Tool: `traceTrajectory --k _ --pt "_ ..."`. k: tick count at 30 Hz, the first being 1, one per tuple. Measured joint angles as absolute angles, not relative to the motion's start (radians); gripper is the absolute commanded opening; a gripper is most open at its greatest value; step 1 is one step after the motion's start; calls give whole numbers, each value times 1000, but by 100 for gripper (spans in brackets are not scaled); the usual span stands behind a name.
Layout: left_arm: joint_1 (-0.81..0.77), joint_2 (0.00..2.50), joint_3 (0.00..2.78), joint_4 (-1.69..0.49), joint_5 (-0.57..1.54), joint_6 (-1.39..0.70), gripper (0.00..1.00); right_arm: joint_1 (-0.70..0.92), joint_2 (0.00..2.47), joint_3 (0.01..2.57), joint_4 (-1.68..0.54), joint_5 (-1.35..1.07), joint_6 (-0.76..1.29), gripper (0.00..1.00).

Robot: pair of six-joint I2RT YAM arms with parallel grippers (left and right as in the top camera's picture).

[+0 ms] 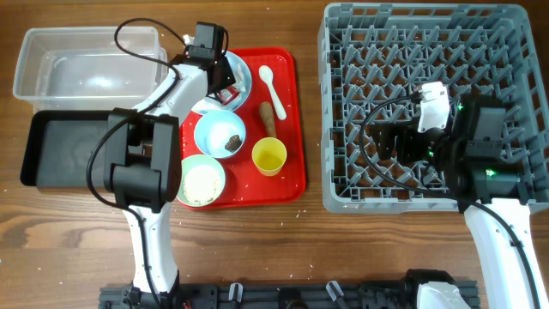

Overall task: Sort waste into correct bins and load items into the dishwasher rack
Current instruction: 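Reach the left gripper to the white plate and grasp the red wrapper, then carry the wrapper and tissue left and drop into the clear bin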

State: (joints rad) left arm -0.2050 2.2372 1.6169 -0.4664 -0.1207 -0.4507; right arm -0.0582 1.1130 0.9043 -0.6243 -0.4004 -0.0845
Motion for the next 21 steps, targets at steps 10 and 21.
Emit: traceTrajectory --k 10,21 --pt "-208 2009 1617 -530 -142 -443 4 -58 1113 904 -624 -400 -84 100" --pt "-14 1888 1623 -484 -244 -366 4 -58 1113 904 -622 -400 -84 100"
